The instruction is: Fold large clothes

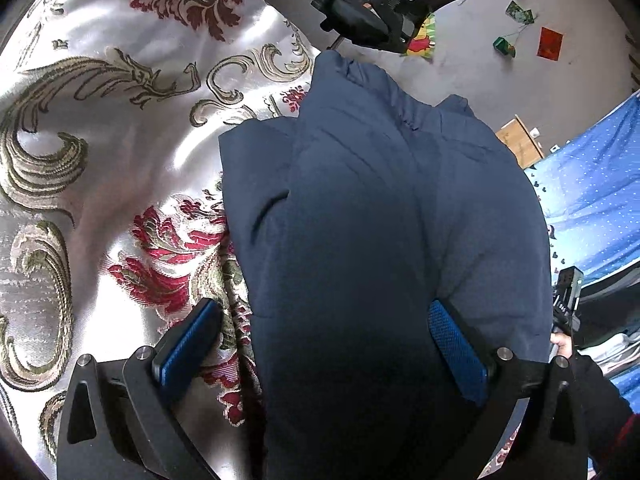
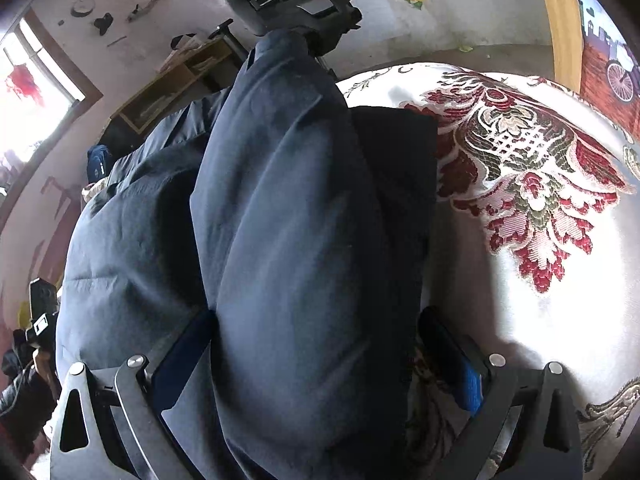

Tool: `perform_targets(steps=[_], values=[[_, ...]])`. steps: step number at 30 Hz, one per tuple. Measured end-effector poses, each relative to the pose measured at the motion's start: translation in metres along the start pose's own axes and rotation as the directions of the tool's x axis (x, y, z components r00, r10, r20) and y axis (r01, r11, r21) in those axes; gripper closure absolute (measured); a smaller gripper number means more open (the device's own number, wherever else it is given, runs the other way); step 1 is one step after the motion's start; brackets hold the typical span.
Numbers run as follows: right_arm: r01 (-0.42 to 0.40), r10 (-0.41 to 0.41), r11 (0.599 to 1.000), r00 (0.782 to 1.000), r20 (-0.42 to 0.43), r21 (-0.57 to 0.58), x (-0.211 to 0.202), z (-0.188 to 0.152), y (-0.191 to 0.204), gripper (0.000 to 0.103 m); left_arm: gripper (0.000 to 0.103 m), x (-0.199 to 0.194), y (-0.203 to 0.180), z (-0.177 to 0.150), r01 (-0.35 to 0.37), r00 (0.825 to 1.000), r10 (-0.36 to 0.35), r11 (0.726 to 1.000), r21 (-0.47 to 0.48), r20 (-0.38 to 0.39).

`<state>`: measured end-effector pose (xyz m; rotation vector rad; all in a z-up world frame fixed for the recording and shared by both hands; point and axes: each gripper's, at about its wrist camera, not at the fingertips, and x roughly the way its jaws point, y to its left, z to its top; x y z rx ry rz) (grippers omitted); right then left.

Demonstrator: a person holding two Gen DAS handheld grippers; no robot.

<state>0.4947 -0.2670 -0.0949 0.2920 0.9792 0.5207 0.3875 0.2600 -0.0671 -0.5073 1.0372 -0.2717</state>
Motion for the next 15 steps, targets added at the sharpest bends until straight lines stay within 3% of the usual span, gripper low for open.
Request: perform_targets(steps=[11, 15], values=[[-0.004, 0.009, 0.998, 0.995, -0.098, 0.055, 0.011, 0.016, 0.009, 0.0, 0.002, 0.001, 0.006, 0.013, 0.066, 0.996, -0.067, 0.998, -0.015, -0.067], [0.009, -0.001, 0.998, 0.993, -0.119, 0.066, 0.013, 0.019, 0.017, 0.001, 0.013, -0.004, -0.008, 0.01, 0.072, 0.995, -0.07, 0.997, 0.022, -0.068]])
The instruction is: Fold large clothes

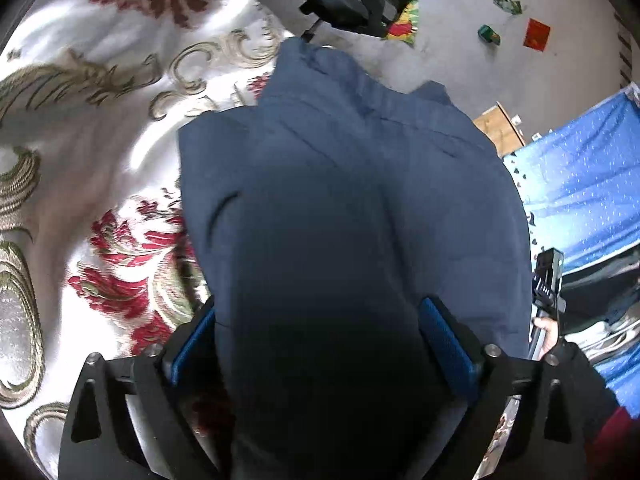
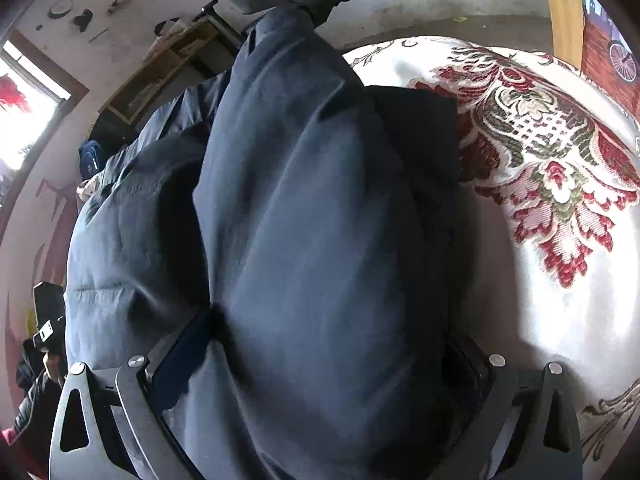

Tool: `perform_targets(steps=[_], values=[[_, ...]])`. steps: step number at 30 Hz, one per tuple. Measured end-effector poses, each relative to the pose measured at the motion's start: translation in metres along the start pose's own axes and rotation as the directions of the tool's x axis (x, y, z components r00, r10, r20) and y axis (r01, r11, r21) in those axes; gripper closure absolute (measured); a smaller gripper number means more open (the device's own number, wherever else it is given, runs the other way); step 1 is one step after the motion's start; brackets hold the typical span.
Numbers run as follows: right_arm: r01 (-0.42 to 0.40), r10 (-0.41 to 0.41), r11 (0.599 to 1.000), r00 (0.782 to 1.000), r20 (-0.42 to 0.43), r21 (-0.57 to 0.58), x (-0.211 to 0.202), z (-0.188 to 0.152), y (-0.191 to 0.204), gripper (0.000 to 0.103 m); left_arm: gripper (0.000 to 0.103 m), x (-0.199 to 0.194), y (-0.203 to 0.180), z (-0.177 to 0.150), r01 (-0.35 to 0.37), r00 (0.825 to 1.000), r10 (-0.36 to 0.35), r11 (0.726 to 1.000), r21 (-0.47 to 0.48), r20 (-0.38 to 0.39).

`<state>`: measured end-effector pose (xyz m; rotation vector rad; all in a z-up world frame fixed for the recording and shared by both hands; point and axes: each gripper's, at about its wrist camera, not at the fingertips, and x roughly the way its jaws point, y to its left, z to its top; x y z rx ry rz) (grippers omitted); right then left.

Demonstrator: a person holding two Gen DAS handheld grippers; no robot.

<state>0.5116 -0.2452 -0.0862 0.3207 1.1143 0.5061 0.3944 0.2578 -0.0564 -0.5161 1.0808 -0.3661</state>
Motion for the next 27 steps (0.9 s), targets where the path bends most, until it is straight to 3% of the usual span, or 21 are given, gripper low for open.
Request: perform_targets(steps=[4, 9, 17, 24, 27], values=[[-0.01, 0.01, 1.0, 1.0, -0.003, 0.012, -0.001, 0.0, 0.005, 0.016, 0.031, -0.005, -0.012, -0.004, -0.035, 0.999, 0.035, 0.999, 0.028, 0.013], [-0.041, 0.041, 0.999, 0.999, 0.001, 0.035, -0.007, -0.001, 0.005, 0.035, 0.045, -0.011, -0.03, -0.009, -0.099, 0.995, 0.096, 0.992, 0.08, 0.038], [-0.045, 0.045, 0.999, 0.998, 0.053, -0.001, -0.026, -0.006, 0.023, 0.078, 0.075, -0.023, -0.067, -0.018, -0.198, 0.974, 0.177, 0.967, 0.158, 0.141], [-0.031, 0.053, 0.993, 0.979, 0.196, -0.117, -0.077, -0.001, 0.065, 0.087, 0.085, -0.029, -0.092, -0.016, -0.204, 0.957, 0.166, 0.968, 0.145, 0.236], [0.0, 0.049, 0.983, 0.965, 0.256, -0.185, -0.103, 0.006, 0.085, 0.088, 0.086, -0.033, -0.107, -0.007, -0.175, 0.951, 0.127, 0.973, 0.151, 0.282]])
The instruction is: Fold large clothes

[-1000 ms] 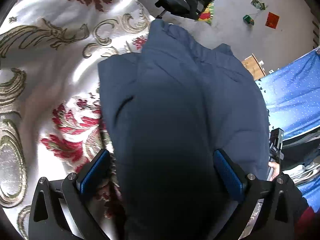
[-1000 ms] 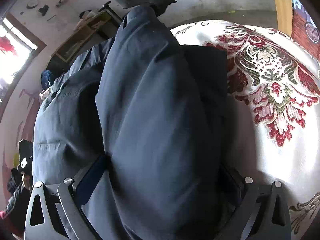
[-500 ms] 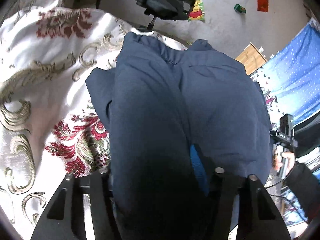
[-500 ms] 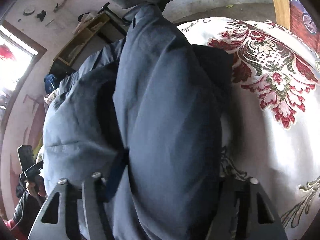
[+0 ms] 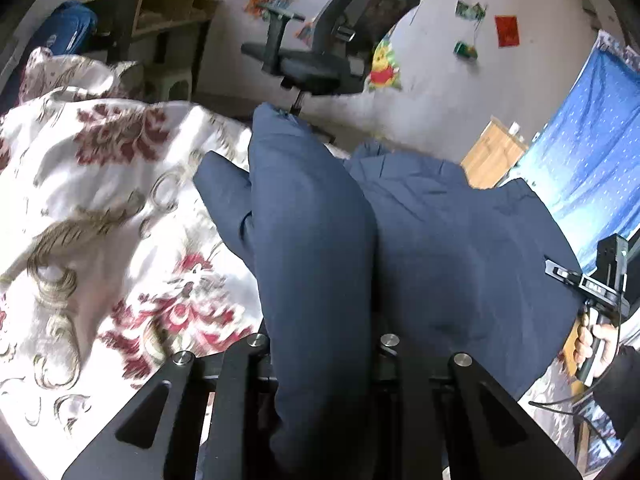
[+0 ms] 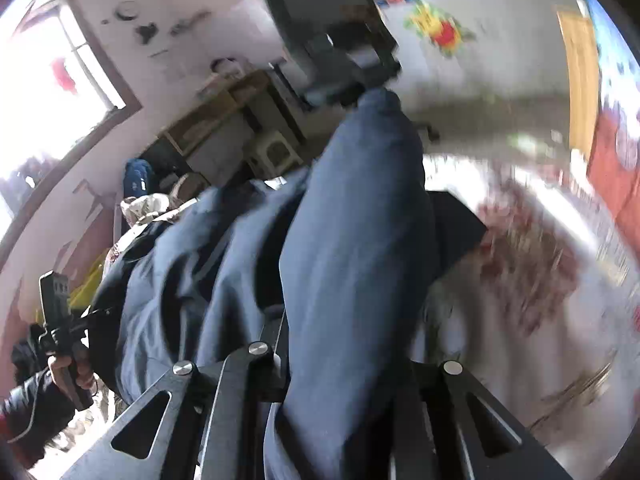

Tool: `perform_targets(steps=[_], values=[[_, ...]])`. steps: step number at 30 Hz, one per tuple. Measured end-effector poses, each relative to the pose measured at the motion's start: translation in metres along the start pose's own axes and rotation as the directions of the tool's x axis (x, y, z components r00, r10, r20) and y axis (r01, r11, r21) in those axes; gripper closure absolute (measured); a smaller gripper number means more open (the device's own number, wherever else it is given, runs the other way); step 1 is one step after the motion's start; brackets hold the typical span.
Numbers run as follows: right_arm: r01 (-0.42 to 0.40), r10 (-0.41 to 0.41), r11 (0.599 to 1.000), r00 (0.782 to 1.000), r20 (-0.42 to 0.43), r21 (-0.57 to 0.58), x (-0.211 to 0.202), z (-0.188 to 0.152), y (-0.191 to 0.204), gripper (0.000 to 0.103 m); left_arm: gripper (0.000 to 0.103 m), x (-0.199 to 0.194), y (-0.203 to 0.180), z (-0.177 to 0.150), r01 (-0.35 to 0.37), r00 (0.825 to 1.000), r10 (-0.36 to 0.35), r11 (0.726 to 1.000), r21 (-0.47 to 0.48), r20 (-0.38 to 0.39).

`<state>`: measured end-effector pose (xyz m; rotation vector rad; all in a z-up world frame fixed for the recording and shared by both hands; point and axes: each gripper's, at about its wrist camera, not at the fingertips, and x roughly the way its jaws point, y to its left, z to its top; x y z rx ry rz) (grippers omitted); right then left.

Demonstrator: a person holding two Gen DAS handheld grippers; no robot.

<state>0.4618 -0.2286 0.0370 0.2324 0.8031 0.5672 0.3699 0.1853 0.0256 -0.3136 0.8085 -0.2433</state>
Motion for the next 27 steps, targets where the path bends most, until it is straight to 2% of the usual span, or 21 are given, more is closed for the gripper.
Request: perform_targets(steps=[6, 12, 17, 21, 23, 27], values=[[0.067, -0.05, 0.99, 0.989, 0.137, -0.124, -0.053, 0.019, 0.02, 0.088, 0.086, 0.006, -0.032, 0.021, 0.066, 0.997, -0.067, 0.997, 0.035, 0.041], [0.124, -0.101, 0.987, 0.972, 0.212, -0.098, -0.075, 0.021, -0.002, 0.088, 0.086, 0.036, -0.06, 0.023, 0.117, 0.992, -0.119, 0.992, 0.043, 0.047], [0.194, -0.189, 0.981, 0.968, 0.164, -0.018, -0.054, 0.004, -0.051, 0.088, 0.086, 0.079, -0.075, 0.019, 0.088, 0.996, -0.088, 0.994, 0.062, -0.008], [0.213, -0.223, 0.973, 0.966, 0.128, 0.087, -0.039, -0.012, -0.088, 0.087, 0.086, 0.091, -0.072, 0.017, 0.067, 0.998, -0.066, 0.996, 0.062, -0.015], [0.215, -0.228, 0.97, 0.966, 0.119, 0.113, -0.037, -0.019, -0.1, 0.083, 0.085, 0.094, -0.07, 0.019, 0.052, 0.998, -0.05, 0.997, 0.062, -0.024], [0.246, -0.26, 0.96, 0.96, 0.102, 0.132, -0.035, -0.023, -0.11, 0.073, 0.076, 0.099, -0.071, 0.016, -0.003, 0.999, 0.005, 0.998, 0.062, -0.042]])
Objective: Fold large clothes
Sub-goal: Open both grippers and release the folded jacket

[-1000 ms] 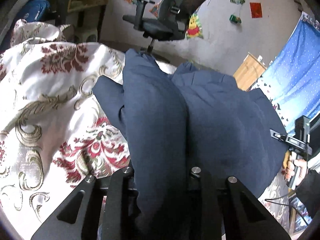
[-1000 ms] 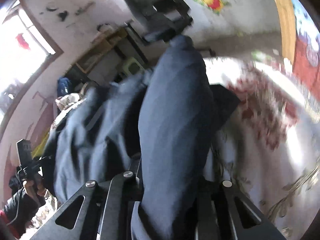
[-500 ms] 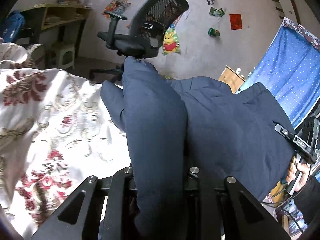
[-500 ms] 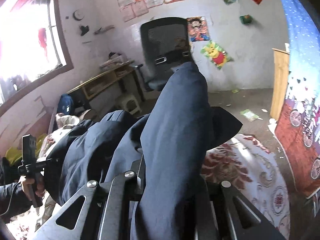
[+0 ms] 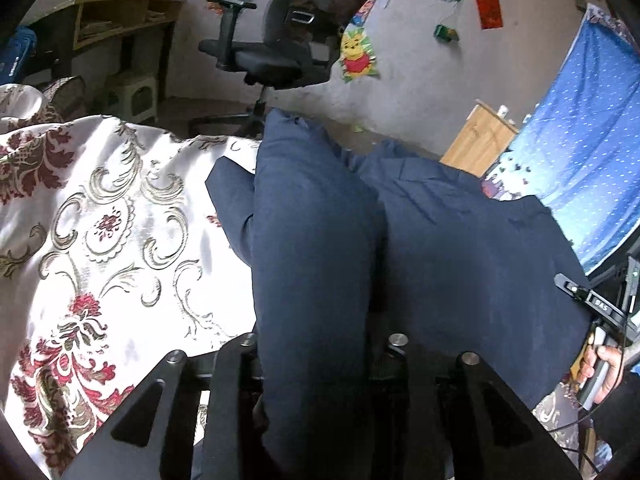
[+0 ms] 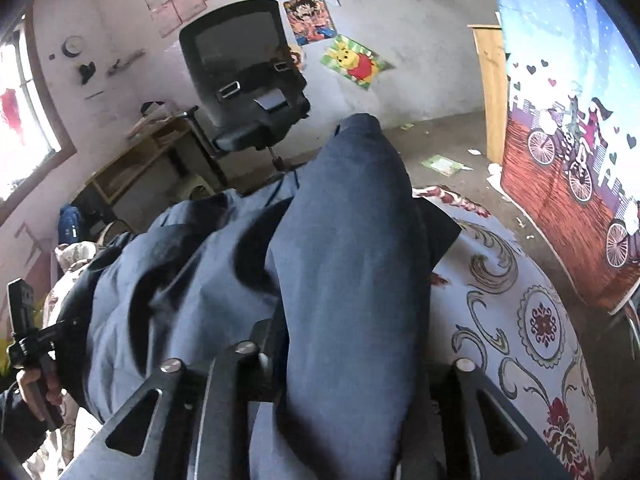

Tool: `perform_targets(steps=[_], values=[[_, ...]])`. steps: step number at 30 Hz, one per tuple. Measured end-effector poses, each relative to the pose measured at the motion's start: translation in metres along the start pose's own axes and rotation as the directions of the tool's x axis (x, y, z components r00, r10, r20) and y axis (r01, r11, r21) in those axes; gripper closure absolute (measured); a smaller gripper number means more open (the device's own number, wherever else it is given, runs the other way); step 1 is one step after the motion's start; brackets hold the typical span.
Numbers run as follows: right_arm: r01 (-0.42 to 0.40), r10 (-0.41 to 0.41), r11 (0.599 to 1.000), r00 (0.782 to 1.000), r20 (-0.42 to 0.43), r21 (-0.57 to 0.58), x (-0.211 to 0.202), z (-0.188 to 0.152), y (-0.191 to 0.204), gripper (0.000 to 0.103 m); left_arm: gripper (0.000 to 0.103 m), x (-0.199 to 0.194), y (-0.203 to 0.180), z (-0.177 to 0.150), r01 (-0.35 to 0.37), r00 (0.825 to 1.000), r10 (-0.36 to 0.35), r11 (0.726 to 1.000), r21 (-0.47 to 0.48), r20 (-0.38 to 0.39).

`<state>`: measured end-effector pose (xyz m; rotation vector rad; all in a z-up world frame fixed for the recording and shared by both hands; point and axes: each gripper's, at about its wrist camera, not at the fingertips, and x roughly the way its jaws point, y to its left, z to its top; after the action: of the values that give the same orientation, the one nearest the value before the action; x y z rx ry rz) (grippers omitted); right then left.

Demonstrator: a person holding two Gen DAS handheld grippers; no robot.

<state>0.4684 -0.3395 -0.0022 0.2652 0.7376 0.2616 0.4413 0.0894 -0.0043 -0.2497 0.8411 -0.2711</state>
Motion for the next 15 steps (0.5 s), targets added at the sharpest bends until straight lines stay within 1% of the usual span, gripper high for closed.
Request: perform_targets(steps=[2, 3, 4, 5, 6, 8, 9, 11, 12, 13, 14, 15], values=[[0.017, -0.017, 1.0, 1.0, -0.012, 0.005, 0.002, 0.0, -0.001, 0.057, 0.072, 0.002, 0.0, -0.002, -0.026, 1.0, 0.026, 1.0, -0.009, -0.009], [0.026, -0.025, 1.0, 1.0, -0.018, 0.006, 0.002, 0.0, -0.001, 0.053, 0.069, 0.001, 0.0, -0.004, -0.031, 0.999, 0.03, 0.999, -0.018, -0.012], [0.038, -0.038, 0.999, 0.999, -0.024, 0.003, 0.002, -0.003, -0.001, 0.046, 0.066, 0.0, 0.001, -0.005, -0.037, 0.999, 0.036, 0.999, -0.035, -0.016], [0.048, -0.048, 0.999, 0.999, -0.027, -0.006, 0.002, -0.003, -0.001, 0.041, 0.065, 0.0, 0.002, -0.005, -0.04, 0.999, 0.04, 0.998, -0.046, -0.02], [0.063, -0.063, 0.998, 0.998, -0.028, -0.02, 0.001, -0.004, 0.0, 0.039, 0.062, -0.001, 0.002, -0.005, -0.049, 0.999, 0.048, 0.997, -0.061, -0.024], [0.104, -0.105, 0.993, 0.994, -0.018, -0.052, -0.003, -0.008, 0.004, 0.027, 0.058, -0.003, 0.003, -0.005, -0.072, 0.997, 0.07, 0.994, -0.084, -0.035], [0.129, -0.13, 0.989, 0.992, -0.006, -0.068, -0.007, -0.009, 0.006, 0.026, 0.056, -0.005, 0.001, -0.003, -0.081, 0.996, 0.078, 0.993, -0.09, -0.036], [0.177, -0.176, 0.98, 0.984, 0.016, -0.095, -0.011, -0.01, 0.01, 0.019, 0.054, -0.009, -0.002, -0.004, -0.115, 0.993, 0.114, 0.989, -0.091, -0.026], [0.208, -0.206, 0.972, 0.978, 0.031, -0.112, -0.015, -0.01, 0.013, 0.016, 0.049, -0.013, -0.005, -0.005, -0.137, 0.991, 0.136, 0.987, -0.085, -0.017], [0.23, -0.225, 0.965, 0.973, 0.05, -0.127, -0.018, -0.01, 0.013, 0.012, 0.043, -0.016, -0.008, -0.006, -0.151, 0.989, 0.151, 0.985, -0.079, -0.005], [0.245, -0.237, 0.959, 0.969, 0.068, -0.139, -0.021, -0.01, 0.014, 0.009, 0.038, -0.021, -0.011, -0.008, -0.164, 0.986, 0.166, 0.984, -0.071, 0.023], [0.271, -0.258, 0.95, 0.961, 0.098, -0.154, -0.027, -0.011, 0.017, 0.007, 0.027, -0.025, -0.014, -0.01, -0.168, 0.984, 0.172, 0.983, -0.067, 0.047]])
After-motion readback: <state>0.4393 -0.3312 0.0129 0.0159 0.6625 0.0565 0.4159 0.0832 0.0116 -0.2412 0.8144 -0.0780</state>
